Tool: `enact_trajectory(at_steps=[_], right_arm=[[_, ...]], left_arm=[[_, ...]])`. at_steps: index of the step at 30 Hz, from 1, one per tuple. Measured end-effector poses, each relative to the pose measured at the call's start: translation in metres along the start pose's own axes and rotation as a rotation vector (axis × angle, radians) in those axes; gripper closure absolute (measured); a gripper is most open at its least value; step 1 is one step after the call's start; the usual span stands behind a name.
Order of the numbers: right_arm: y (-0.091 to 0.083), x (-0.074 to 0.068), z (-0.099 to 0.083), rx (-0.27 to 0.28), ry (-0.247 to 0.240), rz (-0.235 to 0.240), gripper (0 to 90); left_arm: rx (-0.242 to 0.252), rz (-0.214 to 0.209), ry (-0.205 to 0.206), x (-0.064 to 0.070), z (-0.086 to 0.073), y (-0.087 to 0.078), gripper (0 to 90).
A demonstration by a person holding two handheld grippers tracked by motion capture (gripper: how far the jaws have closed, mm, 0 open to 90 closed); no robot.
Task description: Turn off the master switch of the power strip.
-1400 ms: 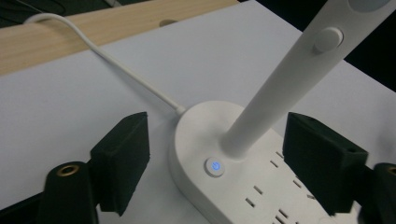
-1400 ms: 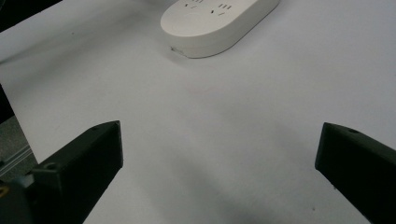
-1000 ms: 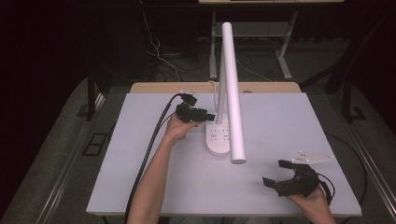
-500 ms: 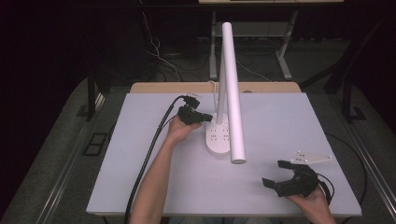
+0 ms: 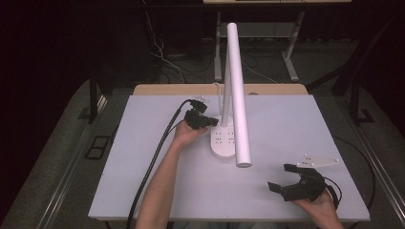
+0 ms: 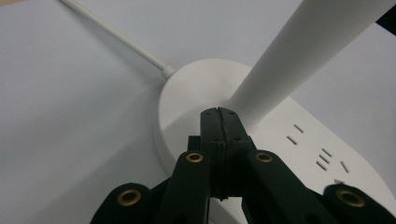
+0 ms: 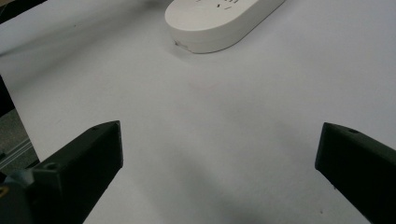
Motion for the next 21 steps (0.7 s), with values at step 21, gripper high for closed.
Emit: enact_trajectory(at_steps=[21], right_arm=[[-0.001, -0.003, -0.001, 0.002, -0.006, -0.002, 0.4]], left_arm=[[0.059, -0.013, -0.154, 0.001, 0.0, 0.011, 90.0]])
Point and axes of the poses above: each handheld gripper's, and its own axes: y roughly forward along the jaws, z roughly out of its top, x roughly to its right, the point moved 4 cm from there along y, roughly forward along the jaws, and after that the axes turned 14 degrees about y, right-handed, at the moved point
